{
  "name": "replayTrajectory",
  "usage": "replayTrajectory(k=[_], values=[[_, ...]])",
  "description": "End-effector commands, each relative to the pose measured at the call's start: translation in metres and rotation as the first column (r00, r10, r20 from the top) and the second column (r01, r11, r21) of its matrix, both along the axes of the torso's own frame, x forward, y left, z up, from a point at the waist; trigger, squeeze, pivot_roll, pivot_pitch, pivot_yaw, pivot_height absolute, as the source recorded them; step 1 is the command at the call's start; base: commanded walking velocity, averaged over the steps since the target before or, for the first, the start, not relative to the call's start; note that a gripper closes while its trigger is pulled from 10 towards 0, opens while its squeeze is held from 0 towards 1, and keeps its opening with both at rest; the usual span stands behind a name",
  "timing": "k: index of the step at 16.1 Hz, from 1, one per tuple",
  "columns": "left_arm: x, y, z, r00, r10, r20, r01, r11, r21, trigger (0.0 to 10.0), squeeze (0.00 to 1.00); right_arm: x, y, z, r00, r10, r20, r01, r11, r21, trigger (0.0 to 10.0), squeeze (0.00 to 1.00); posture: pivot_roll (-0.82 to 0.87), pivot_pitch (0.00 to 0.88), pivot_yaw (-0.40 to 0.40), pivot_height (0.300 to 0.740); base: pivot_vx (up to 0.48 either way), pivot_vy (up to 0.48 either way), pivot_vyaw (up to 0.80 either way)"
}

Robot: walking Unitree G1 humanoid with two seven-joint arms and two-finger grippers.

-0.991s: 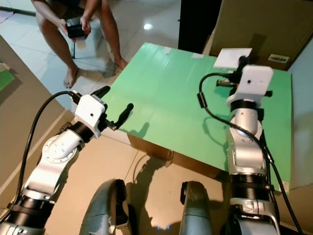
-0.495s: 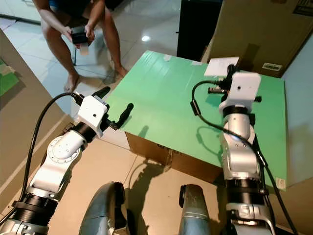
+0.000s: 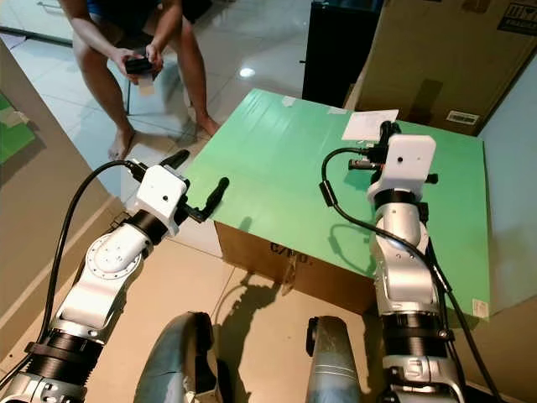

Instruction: Setting the table

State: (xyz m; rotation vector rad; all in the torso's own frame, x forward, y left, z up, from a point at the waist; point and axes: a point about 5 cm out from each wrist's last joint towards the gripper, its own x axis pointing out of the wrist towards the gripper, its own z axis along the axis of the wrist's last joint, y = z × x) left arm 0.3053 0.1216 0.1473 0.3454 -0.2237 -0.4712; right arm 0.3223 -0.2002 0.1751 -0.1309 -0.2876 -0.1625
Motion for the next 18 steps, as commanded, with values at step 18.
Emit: replayTrajectory(k=[18], values=[[0.005,0.027,-0.003,0.94,0.211,-0.269,-0.285,0.918,-0.277,10.0,0.0,-0.035,0.025,-0.049,0.992,0.011,-0.129,-0.015,0.999,-0.037,0.0,0.0,-0.11,0.072,0.074,0.618,0.0,0.0,0.0]])
